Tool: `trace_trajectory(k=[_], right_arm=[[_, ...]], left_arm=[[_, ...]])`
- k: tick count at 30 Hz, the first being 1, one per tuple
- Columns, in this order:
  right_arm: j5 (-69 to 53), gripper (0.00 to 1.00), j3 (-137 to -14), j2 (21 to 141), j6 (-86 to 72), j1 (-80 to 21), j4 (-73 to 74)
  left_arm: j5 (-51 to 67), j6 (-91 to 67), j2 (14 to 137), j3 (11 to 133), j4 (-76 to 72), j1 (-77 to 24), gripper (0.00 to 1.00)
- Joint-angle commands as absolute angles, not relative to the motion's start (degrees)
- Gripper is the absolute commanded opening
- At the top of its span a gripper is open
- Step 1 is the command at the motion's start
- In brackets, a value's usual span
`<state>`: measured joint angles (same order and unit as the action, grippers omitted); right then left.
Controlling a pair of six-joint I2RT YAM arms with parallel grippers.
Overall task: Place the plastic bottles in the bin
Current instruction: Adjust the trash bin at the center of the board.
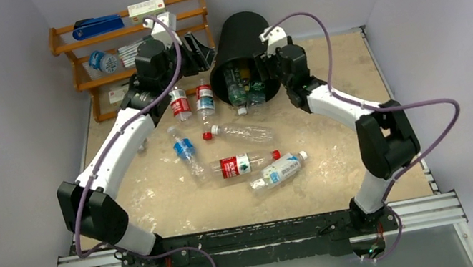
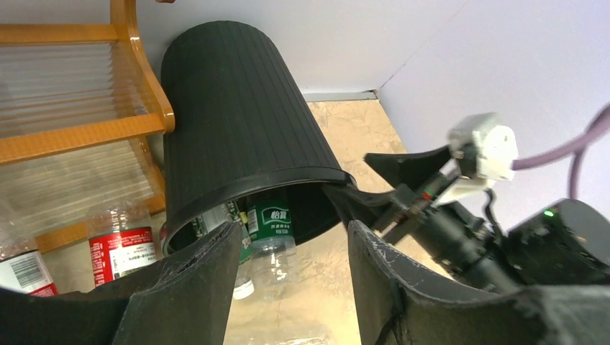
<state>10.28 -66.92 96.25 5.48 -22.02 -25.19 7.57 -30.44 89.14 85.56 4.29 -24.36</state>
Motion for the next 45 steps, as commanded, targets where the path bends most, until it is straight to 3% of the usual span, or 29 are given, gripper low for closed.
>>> trace_trajectory(k=[1, 4, 8, 13, 16, 21, 29, 35, 45], right_arm=[[17.17, 0.72, -72.64, 101.91, 9.27, -23.09, -28.57], [21.31, 0.64, -73.45, 104.72, 10.53, -23.96, -31.34], [26.34, 0.45, -72.09, 105.85, 10.81, -24.59, -38.10], [24.14, 0.32, -69.12, 101.48, 8.20, -25.00, -41.73], [20.56, 0.20, -71.58, 98.37, 5.71, -25.00, -35.50], [15.98, 0.05, -84.02, 97.39, 0.31, -24.88, -12.06], [9.04, 0.04, -99.22, 96.22, -6.56, -22.26, 14.17], [-6.23, 0.05, -103.34, 94.66, -14.75, -14.47, 23.39], [-9.61, 0.09, -117.68, 96.89, -16.61, -10.01, 38.24]], left_arm=[[8.61, -30.36, 85.11, 84.57, 2.01, -23.67, 0.55], [8.87, -30.49, 84.27, 83.84, 2.29, -23.60, 0.55], [8.96, -30.42, 83.33, 82.90, 3.10, -23.57, 0.54], [8.79, -30.04, 81.83, 81.26, 4.01, -23.52, 0.54], [9.10, -30.01, 81.62, 80.97, 4.74, -23.38, 0.54], [10.01, -30.38, 81.19, 81.61, 6.36, -23.24, 0.54], [11.40, -30.85, 78.78, 82.81, 9.41, -23.20, 0.54], [12.04, -31.09, 76.99, 82.51, 10.81, -23.23, 0.54], [13.72, -32.16, 79.55, 82.81, 11.40, -23.26, 0.54]])
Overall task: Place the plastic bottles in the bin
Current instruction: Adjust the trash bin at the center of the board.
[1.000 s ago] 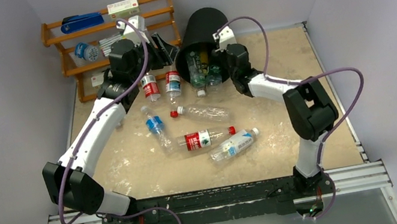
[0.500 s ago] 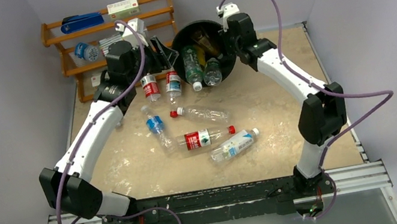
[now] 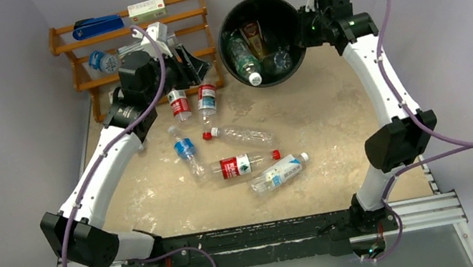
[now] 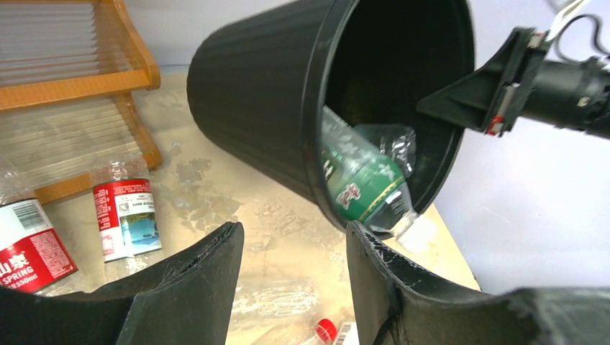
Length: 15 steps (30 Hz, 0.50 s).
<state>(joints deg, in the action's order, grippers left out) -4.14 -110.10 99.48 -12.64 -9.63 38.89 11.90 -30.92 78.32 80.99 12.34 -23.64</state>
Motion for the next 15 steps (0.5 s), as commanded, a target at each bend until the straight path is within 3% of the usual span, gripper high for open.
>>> trace_trajectory(k=[1, 15], right_arm=[[-10.30, 0.09, -118.77, 97.52, -16.42, -9.82, 39.25], [-15.55, 0.13, -121.08, 103.79, -13.33, -5.18, 53.03]], left_arm=[[14.43, -32.53, 80.73, 83.10, 11.41, -23.23, 0.54], [21.76, -39.98, 88.82, 83.60, 3.61, -24.39, 0.52]])
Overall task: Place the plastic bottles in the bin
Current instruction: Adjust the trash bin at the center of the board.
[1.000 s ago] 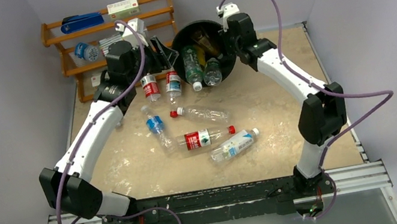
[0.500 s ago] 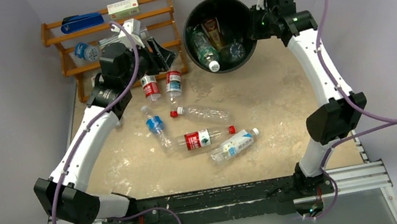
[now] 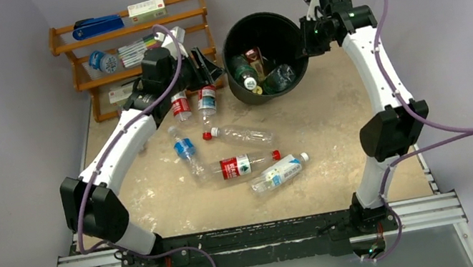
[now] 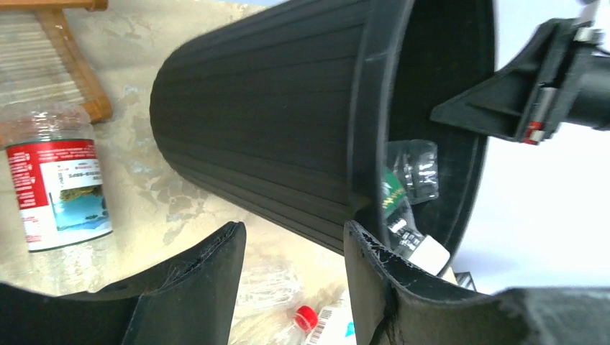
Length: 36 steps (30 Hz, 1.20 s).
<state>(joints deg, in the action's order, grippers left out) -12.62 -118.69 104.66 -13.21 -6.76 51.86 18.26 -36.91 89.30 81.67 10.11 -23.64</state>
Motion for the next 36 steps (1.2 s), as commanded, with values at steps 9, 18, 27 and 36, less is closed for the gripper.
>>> trace_trajectory(k=[9, 18, 27, 36], right_arm=[[-17.81, 0.30, -123.61, 107.76, -12.34, -4.57, 55.89], [-13.94, 0.77, -127.07, 107.93, -14.62, -4.50, 47.82], [-8.48, 1.00, -110.43, 86.80, -12.36, -4.92, 27.77], [-14.57, 0.98, -92.09, 75.19, -8.79, -19.71, 21.40]], left_arm=[[23.12, -41.74, 92.18, 85.30, 1.33, -26.85, 0.52], [19.16, -39.93, 95.25, 88.40, 1.66, -26.38, 0.51], [16.95, -36.70, 93.96, 95.52, 7.29, -24.54, 0.54], [12.30, -35.13, 88.64, 92.33, 15.89, -24.50, 0.68]])
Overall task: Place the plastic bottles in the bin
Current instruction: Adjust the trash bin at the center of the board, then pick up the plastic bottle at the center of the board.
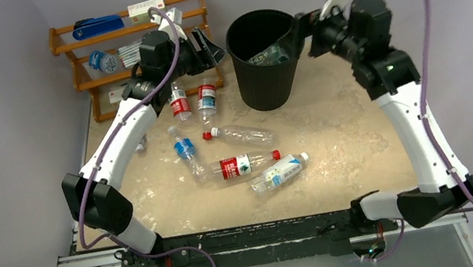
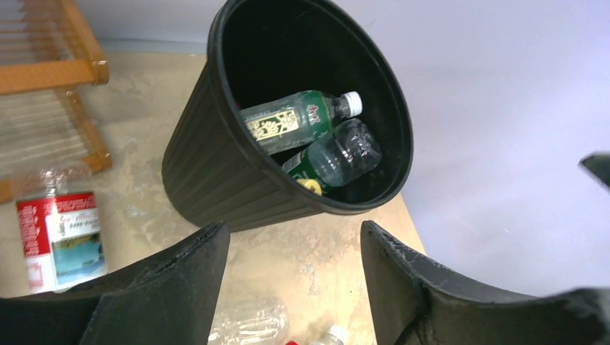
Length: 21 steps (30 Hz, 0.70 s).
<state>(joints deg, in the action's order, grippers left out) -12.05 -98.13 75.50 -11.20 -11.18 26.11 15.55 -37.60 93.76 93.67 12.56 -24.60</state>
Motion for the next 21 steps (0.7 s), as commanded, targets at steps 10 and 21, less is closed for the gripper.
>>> trace_trajectory(k=[10, 21], right_arm=[[-6.80, 0.99, -73.23, 78.40, -3.39, -38.27, 11.66], [-4.30, 0.99, -72.94, 96.42, 3.53, -42.74, 5.53]], left_arm=[[4.46, -32.70, 75.97, 79.21, 21.39, -24.45, 0.75], [-6.78, -36.18, 62.71, 64.50, 29.29, -24.46, 0.78]])
